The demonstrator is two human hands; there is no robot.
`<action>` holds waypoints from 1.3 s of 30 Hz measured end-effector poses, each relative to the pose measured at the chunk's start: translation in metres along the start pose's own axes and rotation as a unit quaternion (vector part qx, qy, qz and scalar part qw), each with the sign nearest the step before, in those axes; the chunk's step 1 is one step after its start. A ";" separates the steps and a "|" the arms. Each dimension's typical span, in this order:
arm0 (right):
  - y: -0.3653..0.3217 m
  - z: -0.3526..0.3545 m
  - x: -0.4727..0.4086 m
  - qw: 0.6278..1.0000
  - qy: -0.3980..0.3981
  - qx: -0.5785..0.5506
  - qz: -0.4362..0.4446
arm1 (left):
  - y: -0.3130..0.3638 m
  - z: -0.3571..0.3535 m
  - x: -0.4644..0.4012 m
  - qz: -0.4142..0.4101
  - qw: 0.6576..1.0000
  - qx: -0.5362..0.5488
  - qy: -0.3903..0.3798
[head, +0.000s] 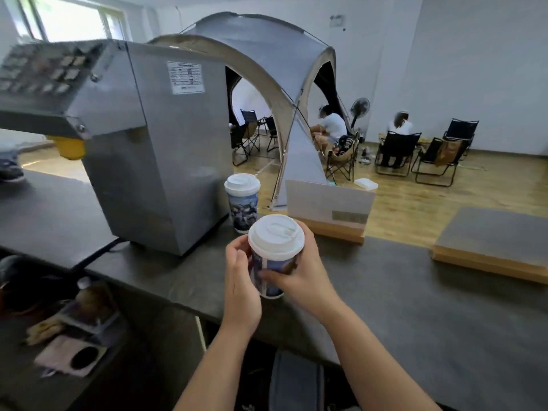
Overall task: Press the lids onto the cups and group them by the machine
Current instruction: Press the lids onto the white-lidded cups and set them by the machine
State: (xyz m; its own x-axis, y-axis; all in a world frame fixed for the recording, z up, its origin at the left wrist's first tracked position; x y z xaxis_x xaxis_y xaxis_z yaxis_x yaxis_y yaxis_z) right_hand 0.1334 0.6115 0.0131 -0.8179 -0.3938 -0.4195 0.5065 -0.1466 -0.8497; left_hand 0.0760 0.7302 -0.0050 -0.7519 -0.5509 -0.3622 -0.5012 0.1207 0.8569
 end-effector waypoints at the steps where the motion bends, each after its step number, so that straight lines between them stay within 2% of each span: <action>1: 0.001 -0.016 -0.010 1.000 -0.003 -0.010 -0.010 | -0.001 0.015 -0.011 0.006 1.000 -0.009 0.000; 4: 0.009 -0.054 -0.037 0.998 -0.007 -0.020 -0.052 | -0.008 0.048 -0.044 0.030 0.999 -0.016 -0.001; 9: 0.029 -0.083 -0.080 0.994 0.032 -0.006 -0.106 | -0.030 0.073 -0.094 0.071 0.997 -0.023 -0.027; 16: 0.031 -0.113 -0.114 0.993 0.073 0.022 -0.093 | -0.052 0.089 -0.132 0.100 0.994 0.032 -0.025; 23: 0.041 -0.115 -0.121 0.989 0.111 0.033 -0.097 | -0.059 0.083 -0.143 0.103 0.993 0.010 -0.058; 39: 0.043 -0.121 -0.115 0.989 0.110 0.035 -0.096 | -0.054 0.084 -0.131 0.064 0.997 0.010 -0.037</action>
State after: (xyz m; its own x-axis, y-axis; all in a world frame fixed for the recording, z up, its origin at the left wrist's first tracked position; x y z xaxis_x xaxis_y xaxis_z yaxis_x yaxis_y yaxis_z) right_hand 0.2159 0.7600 -0.0135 -0.9366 -0.1476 -0.3177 0.3469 -0.2643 -0.8999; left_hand 0.1654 0.8656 -0.0343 -0.8388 -0.4684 -0.2776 -0.4080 0.2032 0.8901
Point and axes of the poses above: each hand's wrist, its own x-axis away from the middle knuckle, its own z-axis out of the back of the hand, y = z × x, the point moved 7 cm from there along -x, towards the middle knuckle, and after that the axes turned 5 degrees about x, right-handed, at the moved point
